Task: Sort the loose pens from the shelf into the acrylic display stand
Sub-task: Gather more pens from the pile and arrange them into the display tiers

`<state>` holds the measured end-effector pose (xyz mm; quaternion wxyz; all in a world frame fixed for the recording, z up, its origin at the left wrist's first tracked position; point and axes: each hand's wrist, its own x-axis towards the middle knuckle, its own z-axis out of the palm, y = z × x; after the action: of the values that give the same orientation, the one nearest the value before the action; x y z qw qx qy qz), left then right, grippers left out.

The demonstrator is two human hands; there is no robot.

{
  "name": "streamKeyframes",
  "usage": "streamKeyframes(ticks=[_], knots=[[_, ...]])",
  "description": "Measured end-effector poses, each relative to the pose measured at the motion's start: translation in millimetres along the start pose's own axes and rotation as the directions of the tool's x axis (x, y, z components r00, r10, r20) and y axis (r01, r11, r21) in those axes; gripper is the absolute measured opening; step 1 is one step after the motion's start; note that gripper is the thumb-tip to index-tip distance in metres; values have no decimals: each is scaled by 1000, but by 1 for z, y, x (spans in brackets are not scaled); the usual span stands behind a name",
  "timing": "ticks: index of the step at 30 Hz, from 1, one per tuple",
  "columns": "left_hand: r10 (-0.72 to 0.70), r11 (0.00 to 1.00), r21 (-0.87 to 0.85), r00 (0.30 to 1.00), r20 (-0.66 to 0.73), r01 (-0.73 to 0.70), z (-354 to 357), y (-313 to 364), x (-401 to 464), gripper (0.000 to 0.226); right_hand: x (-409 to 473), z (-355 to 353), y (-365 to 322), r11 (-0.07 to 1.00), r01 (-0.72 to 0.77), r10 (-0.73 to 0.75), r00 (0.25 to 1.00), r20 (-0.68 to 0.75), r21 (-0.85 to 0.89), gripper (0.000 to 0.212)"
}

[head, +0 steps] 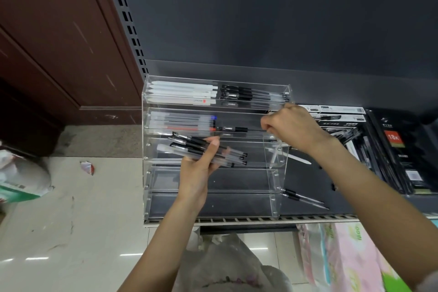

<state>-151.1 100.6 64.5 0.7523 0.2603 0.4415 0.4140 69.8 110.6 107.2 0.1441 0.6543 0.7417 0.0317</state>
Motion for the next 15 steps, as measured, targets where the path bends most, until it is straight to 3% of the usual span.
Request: streamKeyframes(ticks=[3,6,8,11,15], knots=[[-3,1000,-8,1000,0,3,-2,-1,-1,16,0,-4,4,999,-9,7,998,55,38,20],[-2,1000,-3,1000,-16,2,-1,-2,-1,16,-6,-7,1,967,15,24,988,-151,253,15],[1,1000,6,1000,-14,-1,0,-2,0,16,-13,-18,-16,849,110,47,959,-279,518,10],[13,999,37,1000,3,-13,3,-3,0,20,-20,-29,-51,630,59,72,988,-134,774,15],[50,997,61,998,34,-52,8,-3,-1,27,-23,-22,-61,554,-29,78,997,-17,832,19]])
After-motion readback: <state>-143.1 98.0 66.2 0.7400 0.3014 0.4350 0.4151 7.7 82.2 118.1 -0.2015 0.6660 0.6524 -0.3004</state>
